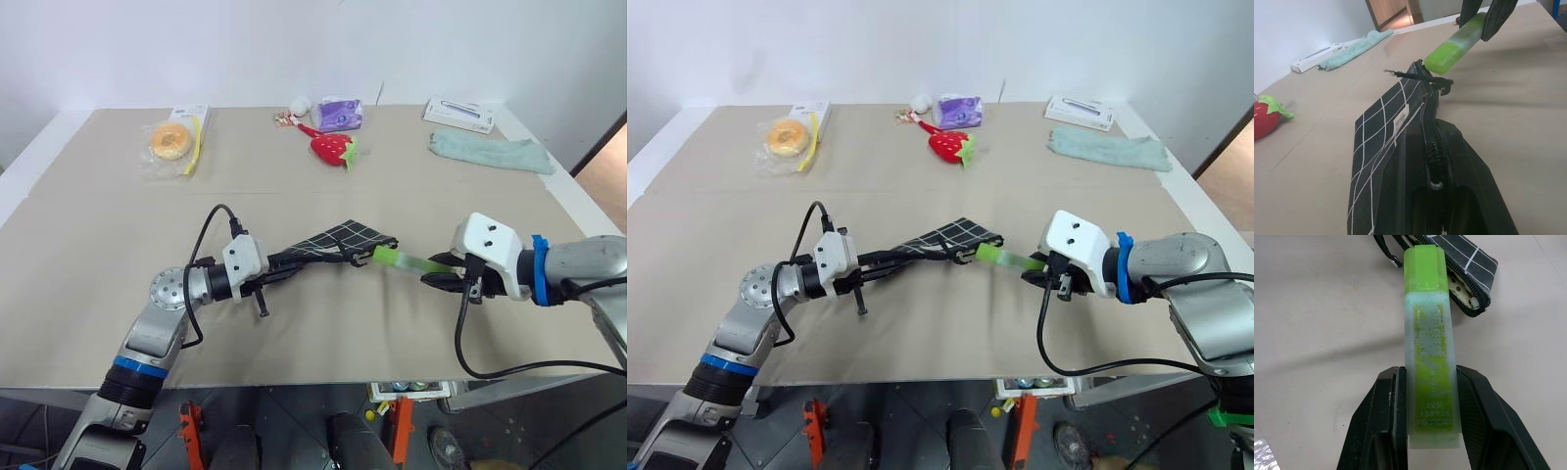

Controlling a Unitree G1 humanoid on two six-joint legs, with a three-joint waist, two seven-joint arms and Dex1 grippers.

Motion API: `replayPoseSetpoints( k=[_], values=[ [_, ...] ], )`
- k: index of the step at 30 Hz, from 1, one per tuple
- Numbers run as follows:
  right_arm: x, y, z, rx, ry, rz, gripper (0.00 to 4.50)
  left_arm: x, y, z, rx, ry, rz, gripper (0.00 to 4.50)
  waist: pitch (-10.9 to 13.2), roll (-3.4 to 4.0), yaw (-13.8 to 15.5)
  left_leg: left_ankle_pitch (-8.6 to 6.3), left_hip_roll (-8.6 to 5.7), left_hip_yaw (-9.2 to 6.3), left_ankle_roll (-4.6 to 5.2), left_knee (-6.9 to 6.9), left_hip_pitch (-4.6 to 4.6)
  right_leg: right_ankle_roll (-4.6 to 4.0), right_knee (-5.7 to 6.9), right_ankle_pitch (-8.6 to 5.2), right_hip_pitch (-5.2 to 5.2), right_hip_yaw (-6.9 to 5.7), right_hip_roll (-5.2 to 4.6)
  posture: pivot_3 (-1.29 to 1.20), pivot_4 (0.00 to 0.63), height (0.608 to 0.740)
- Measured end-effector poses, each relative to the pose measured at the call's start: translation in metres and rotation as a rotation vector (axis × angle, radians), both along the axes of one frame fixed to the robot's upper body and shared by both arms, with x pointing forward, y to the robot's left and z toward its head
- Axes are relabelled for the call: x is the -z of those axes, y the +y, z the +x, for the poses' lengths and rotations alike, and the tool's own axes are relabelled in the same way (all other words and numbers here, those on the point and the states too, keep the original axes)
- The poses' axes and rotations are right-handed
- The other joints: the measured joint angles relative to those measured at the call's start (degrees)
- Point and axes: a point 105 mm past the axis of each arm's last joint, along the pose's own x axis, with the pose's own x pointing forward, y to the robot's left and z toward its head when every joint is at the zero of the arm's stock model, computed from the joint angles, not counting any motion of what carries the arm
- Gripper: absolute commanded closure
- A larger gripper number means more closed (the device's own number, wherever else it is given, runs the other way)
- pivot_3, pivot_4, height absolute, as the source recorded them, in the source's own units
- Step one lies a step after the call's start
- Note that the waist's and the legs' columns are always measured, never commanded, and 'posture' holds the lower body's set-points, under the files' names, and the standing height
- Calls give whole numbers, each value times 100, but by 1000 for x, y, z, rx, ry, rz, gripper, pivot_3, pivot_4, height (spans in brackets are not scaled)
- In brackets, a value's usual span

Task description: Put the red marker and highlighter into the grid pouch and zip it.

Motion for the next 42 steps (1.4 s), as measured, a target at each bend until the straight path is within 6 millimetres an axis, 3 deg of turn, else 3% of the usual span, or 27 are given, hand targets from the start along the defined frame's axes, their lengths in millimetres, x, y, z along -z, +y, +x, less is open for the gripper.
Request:
replayPoseSetpoints(
  k=[16,23,35,42],
  values=[
    [10,-2,15,24,-10,-48,3468,1,1,1,-3,4,1,4500,0,0,11,0,-1,1,0,1,0,-2,0,1,0,1,-1,0,150,740],
    [7,11,20,9,1,12,3468,2,2,-1,5,-40,46,4500,0,0,16,0,1,0,0,1,1,-4,0,2,0,-1,1,0,150,740],
    [32,27,17,-6,89,1,3468,9,-3,-6,52,-102,111,4500,0,0,31,0,1,0,0,1,1,-4,1,3,0,-1,0,0,150,740],
    [22,30,25,11,42,21,3468,9,-3,-7,65,-112,120,4500,0,0,43,0,1,0,0,1,0,-3,1,2,0,-2,0,0,150,740]
  ],
)
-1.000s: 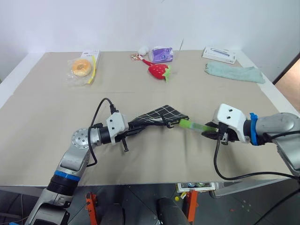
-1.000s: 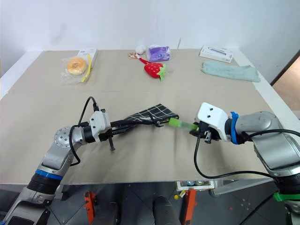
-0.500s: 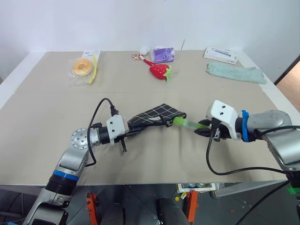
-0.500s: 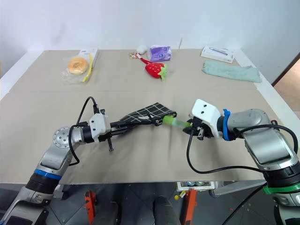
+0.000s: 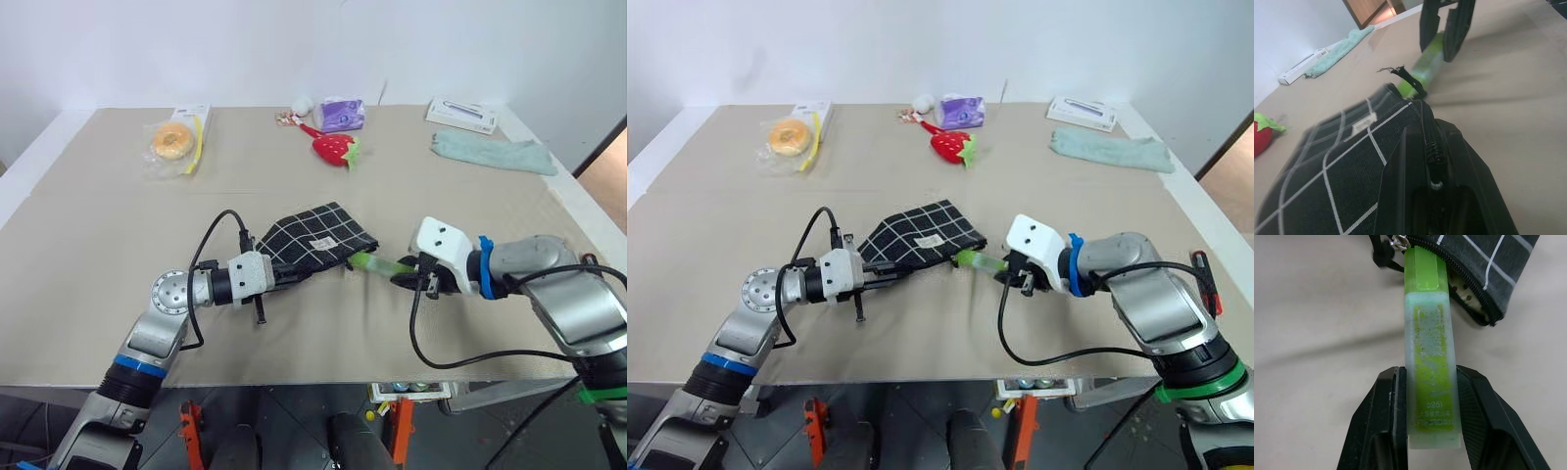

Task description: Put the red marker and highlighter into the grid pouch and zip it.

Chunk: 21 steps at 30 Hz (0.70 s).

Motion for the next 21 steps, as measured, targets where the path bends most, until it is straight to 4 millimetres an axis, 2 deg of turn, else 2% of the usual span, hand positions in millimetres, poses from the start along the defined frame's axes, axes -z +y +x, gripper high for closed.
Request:
replayPoseSetpoints(
  k=[5,11,17,21],
  values=[
    [3,-9,6,39,-4,-9,3468,0,0,0,0,0,0,4500,0,0,1,0,0,0,0,0,0,-1,0,0,-1,0,0,0,150,740],
    [3,-10,13,63,-41,-5,3468,0,0,0,1,1,1,4500,0,0,-1,0,1,0,0,0,0,-1,0,1,-1,0,1,0,150,740],
    [-1,8,11,-11,-79,18,3468,0,-1,0,2,1,1,4500,0,0,-1,0,1,0,0,0,0,-2,0,1,-1,0,1,0,150,740],
    [-11,33,8,-109,-139,35,3468,0,-2,1,-2,37,-32,4500,0,0,-2,0,2,-1,0,0,1,-2,2,2,-1,-2,2,0,150,740]
  ],
)
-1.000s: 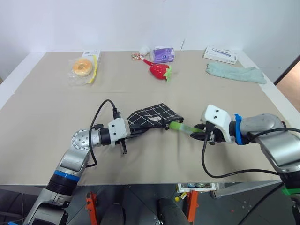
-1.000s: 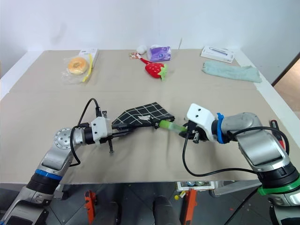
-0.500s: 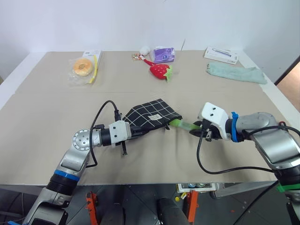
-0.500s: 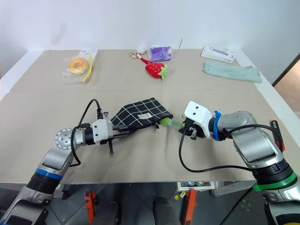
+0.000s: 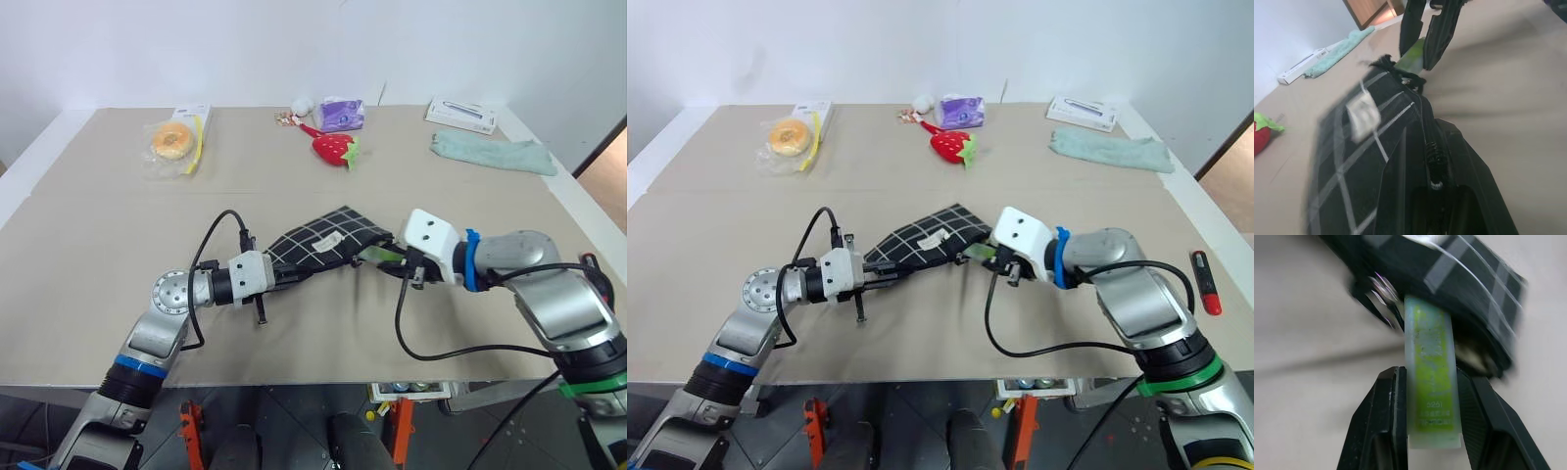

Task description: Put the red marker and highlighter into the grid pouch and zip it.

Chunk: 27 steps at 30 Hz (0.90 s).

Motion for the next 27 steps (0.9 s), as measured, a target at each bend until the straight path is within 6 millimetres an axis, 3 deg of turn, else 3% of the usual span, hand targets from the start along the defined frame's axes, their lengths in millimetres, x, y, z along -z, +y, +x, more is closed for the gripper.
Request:
replayPoseSetpoints(
  k=[11,27],
  values=[
    [-15,39,-4,-152,-106,40,3468,-9,-1,3,12,-9,-16,4500,0,0,2,0,-1,-2,0,-1,-2,-2,0,0,0,-2,-1,0,150,740],
    [-12,43,-8,-201,-147,46,3468,-6,-6,3,18,35,-48,4500,0,0,1,1,0,-2,-1,2,1,-6,2,3,1,-3,1,0,150,740]
  ],
)
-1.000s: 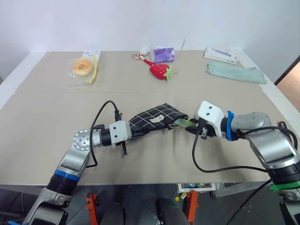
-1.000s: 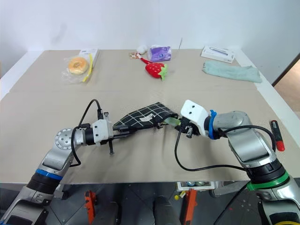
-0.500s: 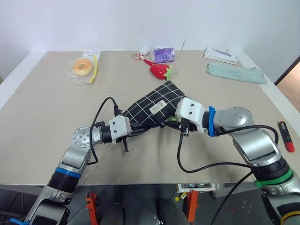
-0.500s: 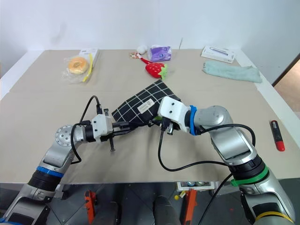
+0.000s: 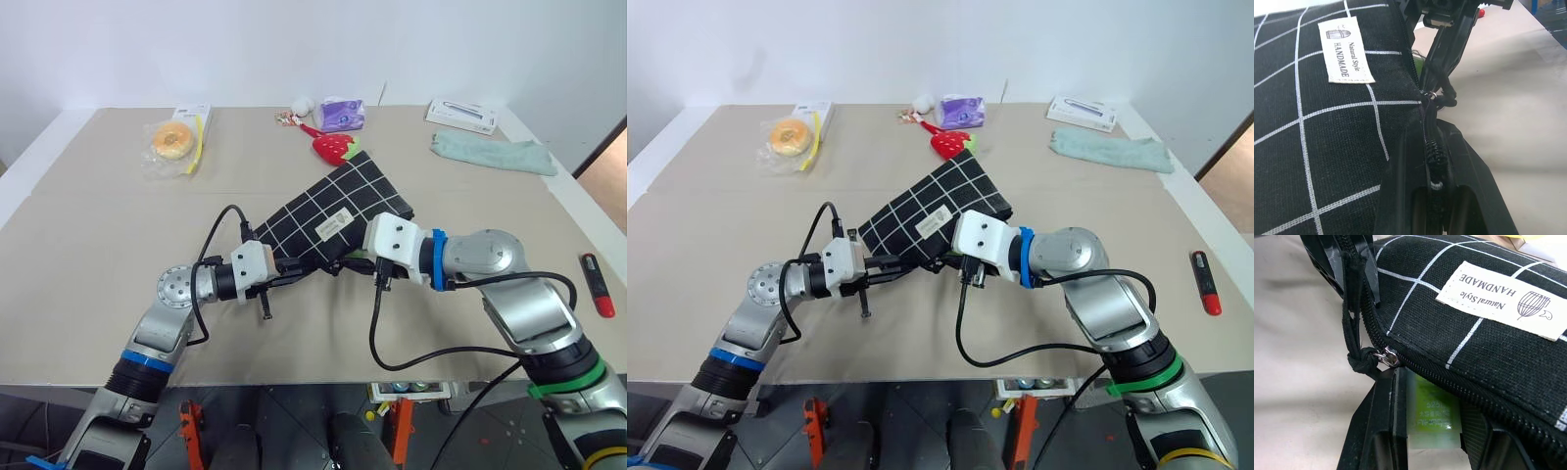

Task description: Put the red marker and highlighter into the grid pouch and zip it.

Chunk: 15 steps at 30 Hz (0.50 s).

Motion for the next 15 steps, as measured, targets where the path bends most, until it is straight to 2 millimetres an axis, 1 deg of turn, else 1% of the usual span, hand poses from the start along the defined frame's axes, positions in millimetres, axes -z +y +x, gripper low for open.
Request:
replayPoseSetpoints(
  k=[2,4,5,6,7,9,12,15],
  values=[
    [0,-1,0,2,6,4,3468,0,0,0,-1,12,-5,4500,0,0,0,0,1,0,0,-1,0,0,0,0,-1,0,1,0,150,740],
    [-2,-3,0,9,21,20,2411,0,0,1,-1,22,-12,4500,0,0,0,0,1,0,0,-1,0,0,0,0,-1,0,1,0,150,740],
    [-4,-4,0,15,30,33,2157,1,0,1,-2,31,-15,4500,0,0,0,0,0,0,0,-1,-1,0,0,0,-1,0,0,0,150,740],
    [-6,-7,-1,18,54,41,1546,1,0,1,-5,41,-18,4500,0,0,2,0,-1,0,0,-1,-1,-1,0,0,0,1,-1,0,150,740],
    [-7,-10,-2,25,72,45,1145,1,1,2,-9,46,-21,4500,0,0,4,0,-1,-1,0,-1,-1,-1,0,0,1,0,-1,0,150,740],
    [-11,-17,-5,38,104,49,51,2,2,3,-18,62,-24,4500,0,0,5,0,0,-1,0,0,-1,0,0,0,0,0,0,0,150,740],
    [-20,-23,-7,54,143,81,19,2,2,4,-17,102,-47,4500,0,0,2,0,1,-1,0,-1,0,0,0,0,0,0,1,0,150,740],
    [-34,-25,-10,52,154,125,19,2,3,5,-20,137,-69,4500,0,0,1,0,1,0,0,-1,0,0,0,0,0,0,2,0,150,740]
  ],
)
